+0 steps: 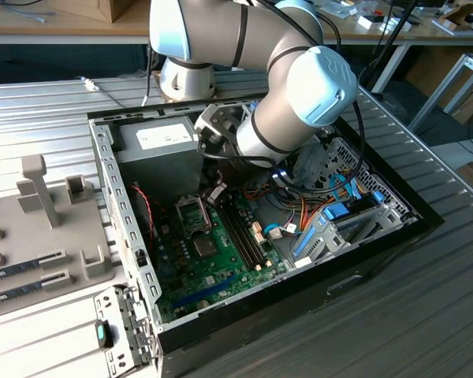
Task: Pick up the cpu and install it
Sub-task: 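Close the cpu cover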
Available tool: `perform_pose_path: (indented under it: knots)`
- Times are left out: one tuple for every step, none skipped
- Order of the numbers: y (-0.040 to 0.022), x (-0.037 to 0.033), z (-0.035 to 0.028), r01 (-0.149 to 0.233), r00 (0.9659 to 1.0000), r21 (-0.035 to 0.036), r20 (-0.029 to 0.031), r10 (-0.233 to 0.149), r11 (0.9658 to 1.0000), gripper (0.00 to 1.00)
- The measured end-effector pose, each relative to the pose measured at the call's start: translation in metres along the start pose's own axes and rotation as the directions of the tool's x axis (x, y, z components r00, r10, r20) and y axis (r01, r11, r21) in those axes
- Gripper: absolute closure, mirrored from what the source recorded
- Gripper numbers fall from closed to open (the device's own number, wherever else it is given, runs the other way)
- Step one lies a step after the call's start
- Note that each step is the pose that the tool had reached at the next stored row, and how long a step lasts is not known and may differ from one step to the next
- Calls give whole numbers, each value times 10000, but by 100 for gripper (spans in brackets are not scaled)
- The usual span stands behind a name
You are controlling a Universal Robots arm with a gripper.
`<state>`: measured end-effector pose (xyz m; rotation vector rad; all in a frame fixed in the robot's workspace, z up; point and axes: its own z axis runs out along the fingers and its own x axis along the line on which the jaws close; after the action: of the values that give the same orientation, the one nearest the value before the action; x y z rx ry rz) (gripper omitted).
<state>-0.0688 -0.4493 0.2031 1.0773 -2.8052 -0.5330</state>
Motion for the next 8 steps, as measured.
perform_pose_path:
  knots:
    - [0, 2, -4, 4, 10000, -1, 1, -4, 10000, 89]
    - [1, 3, -12, 9, 10000, -3, 1, -9, 10000, 89]
    - [2, 4, -17, 11, 10000, -4, -1, -11, 10000, 89]
    - [3, 4, -22, 15, 10000, -6, 0, -15, 10000, 89]
    - [6, 3, -29, 22, 10000, -8, 0, -22, 10000, 89]
    - [9, 3, -38, 28, 10000, -10, -1, -28, 10000, 89]
    - [12, 3, -45, 33, 10000, -12, -1, -33, 10000, 89]
    - [16, 3, -56, 42, 10000, -18, 1, -42, 10000, 89]
